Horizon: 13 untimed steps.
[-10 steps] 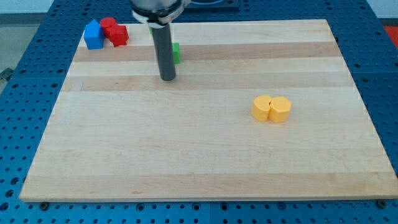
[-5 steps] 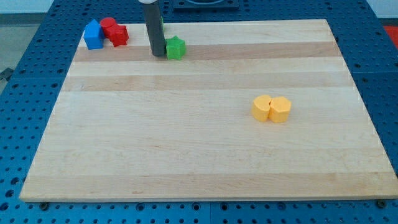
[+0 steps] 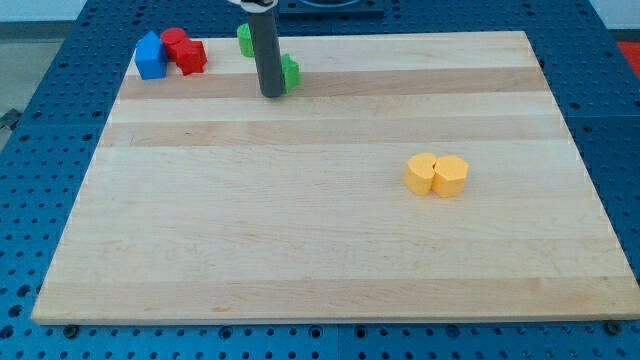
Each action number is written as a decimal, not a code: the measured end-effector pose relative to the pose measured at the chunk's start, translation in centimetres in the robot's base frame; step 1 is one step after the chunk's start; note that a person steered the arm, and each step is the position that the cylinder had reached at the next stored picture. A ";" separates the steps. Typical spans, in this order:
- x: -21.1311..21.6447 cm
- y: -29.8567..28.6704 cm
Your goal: Place the green star below the green circle
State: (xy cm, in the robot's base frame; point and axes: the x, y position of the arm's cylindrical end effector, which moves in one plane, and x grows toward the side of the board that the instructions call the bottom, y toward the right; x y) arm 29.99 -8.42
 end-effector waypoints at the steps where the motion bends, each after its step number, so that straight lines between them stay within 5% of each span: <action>1: -1.8 -0.2; 3: 1.5 3.2; 5: -0.3 8.0; 8: -5.0 2.5; 12: -0.6 -0.9; 13: -2.6 -3.2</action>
State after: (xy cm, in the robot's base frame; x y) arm 27.35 -11.61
